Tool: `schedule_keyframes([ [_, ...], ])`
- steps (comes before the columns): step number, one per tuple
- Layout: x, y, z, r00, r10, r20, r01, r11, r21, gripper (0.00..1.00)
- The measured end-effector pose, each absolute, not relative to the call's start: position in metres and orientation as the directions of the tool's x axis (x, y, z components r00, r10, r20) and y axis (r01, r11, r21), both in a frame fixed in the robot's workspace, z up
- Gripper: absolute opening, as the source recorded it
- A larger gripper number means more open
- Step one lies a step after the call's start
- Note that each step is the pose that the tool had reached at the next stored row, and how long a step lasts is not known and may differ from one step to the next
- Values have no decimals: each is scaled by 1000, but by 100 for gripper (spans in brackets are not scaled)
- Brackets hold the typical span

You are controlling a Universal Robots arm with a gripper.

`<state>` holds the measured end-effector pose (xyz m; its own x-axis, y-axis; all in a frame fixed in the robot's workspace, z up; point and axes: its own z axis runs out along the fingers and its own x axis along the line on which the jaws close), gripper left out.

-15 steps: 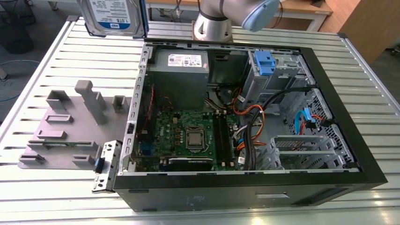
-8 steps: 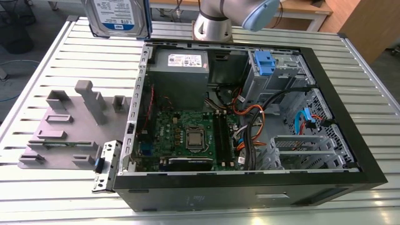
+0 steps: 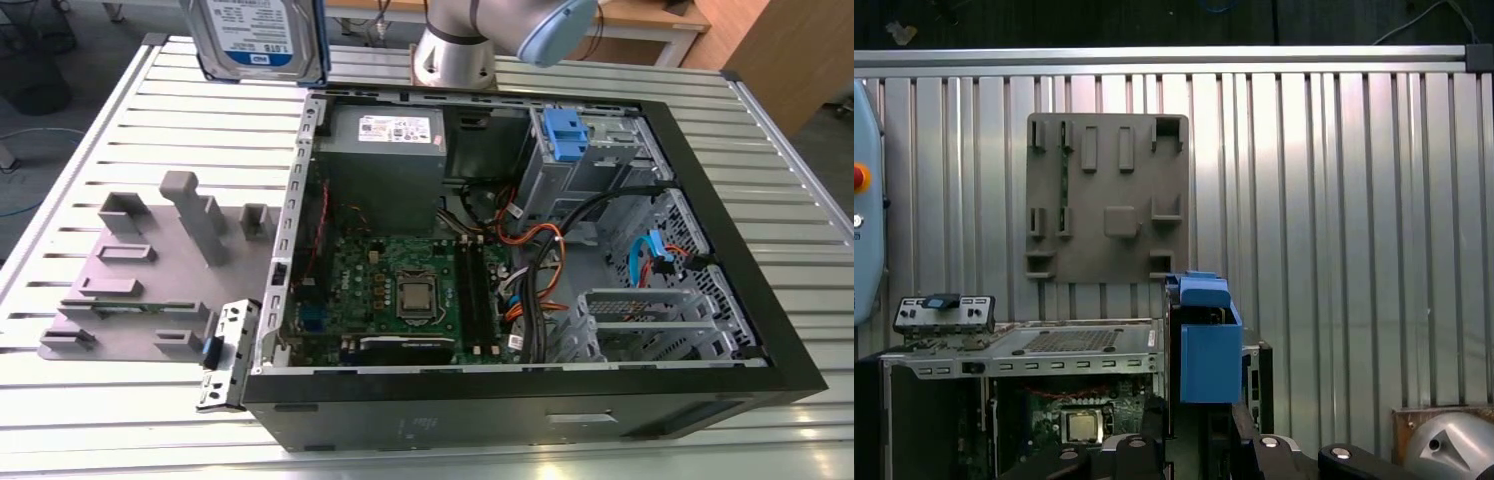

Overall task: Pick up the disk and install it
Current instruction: 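Pick up the disk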

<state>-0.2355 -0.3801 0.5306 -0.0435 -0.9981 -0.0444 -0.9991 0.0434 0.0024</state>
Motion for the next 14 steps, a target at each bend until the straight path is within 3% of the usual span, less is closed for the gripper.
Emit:
schedule_keyframes([
  [14,-219,-379,525,-43,-998,-44,-999,43,3,35],
])
